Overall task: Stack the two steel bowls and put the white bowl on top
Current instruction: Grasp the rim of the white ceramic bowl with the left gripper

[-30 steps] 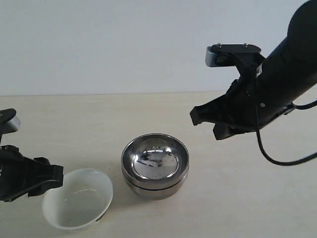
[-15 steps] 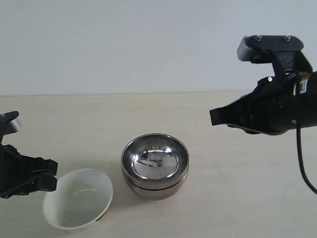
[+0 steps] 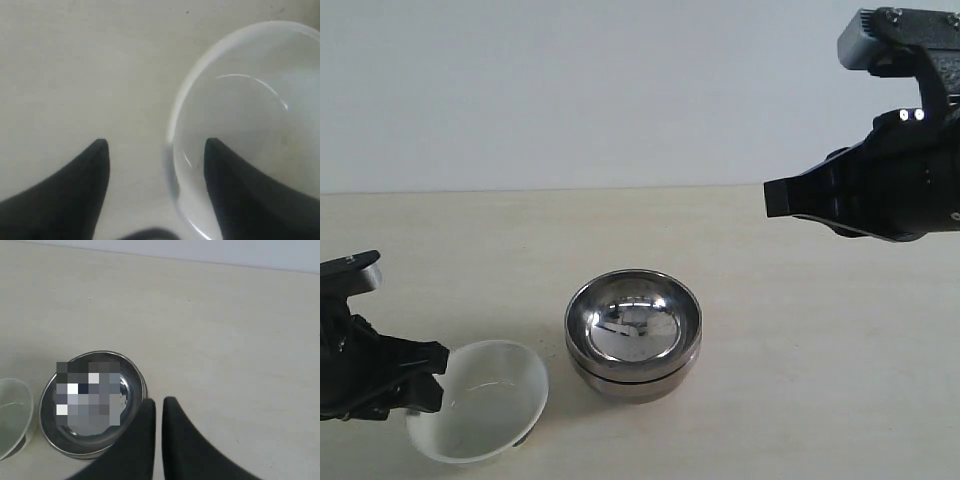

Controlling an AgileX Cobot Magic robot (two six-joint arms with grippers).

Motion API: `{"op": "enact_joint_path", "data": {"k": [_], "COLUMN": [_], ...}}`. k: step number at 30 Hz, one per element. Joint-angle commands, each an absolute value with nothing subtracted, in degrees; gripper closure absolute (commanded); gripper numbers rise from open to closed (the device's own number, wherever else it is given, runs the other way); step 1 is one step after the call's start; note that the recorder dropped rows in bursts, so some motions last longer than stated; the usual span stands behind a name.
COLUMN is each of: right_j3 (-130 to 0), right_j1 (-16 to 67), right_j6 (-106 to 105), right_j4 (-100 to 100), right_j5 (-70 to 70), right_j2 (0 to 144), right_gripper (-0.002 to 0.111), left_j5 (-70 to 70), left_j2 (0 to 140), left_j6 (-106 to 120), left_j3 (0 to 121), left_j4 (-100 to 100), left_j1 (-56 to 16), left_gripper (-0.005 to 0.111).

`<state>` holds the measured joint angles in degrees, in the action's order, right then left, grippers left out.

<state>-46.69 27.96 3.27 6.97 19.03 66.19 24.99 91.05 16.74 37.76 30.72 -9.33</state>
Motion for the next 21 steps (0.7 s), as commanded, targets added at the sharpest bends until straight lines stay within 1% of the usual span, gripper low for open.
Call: {"op": "enact_joint_path", "data": {"k": [1, 8, 11, 12, 18, 21], "right_j3": [-46.31, -46.31, -46.31, -46.31, -46.31, -46.31], "right_j1": [27.96, 27.96, 27.96, 27.96, 27.96, 27.96], "right_j6": [2.84, 2.84, 2.84, 2.84, 2.84, 2.84], "right_j4": [7.08, 7.08, 7.08, 7.08, 7.08, 7.08], "right_j5": [19.44, 19.7, 19.7, 19.7, 20.36, 20.94], "right_j2": [65.84, 65.84, 65.84, 65.84, 65.84, 65.84], "right_gripper": [0.108, 0.108, 0.108, 0.108, 0.108, 0.108], "left_j5": [24.94, 23.32, 22.89, 22.89, 22.72, 25.23], "left_j2": [92.86, 93.76, 93.76, 93.76, 93.76, 93.52], "left_j6": [20.04, 21.39, 23.51, 24.3, 24.29, 25.5], "left_j3": [38.1, 38.1, 38.1, 38.1, 38.1, 39.11], "left_j4": [32.58, 33.94, 34.62, 34.91, 36.95, 36.95], "left_j1": [-9.2, -9.2, -9.2, -9.2, -9.2, -9.2], "left_gripper": [0.063, 0.085, 0.097, 0.102, 0.103, 0.103]}}
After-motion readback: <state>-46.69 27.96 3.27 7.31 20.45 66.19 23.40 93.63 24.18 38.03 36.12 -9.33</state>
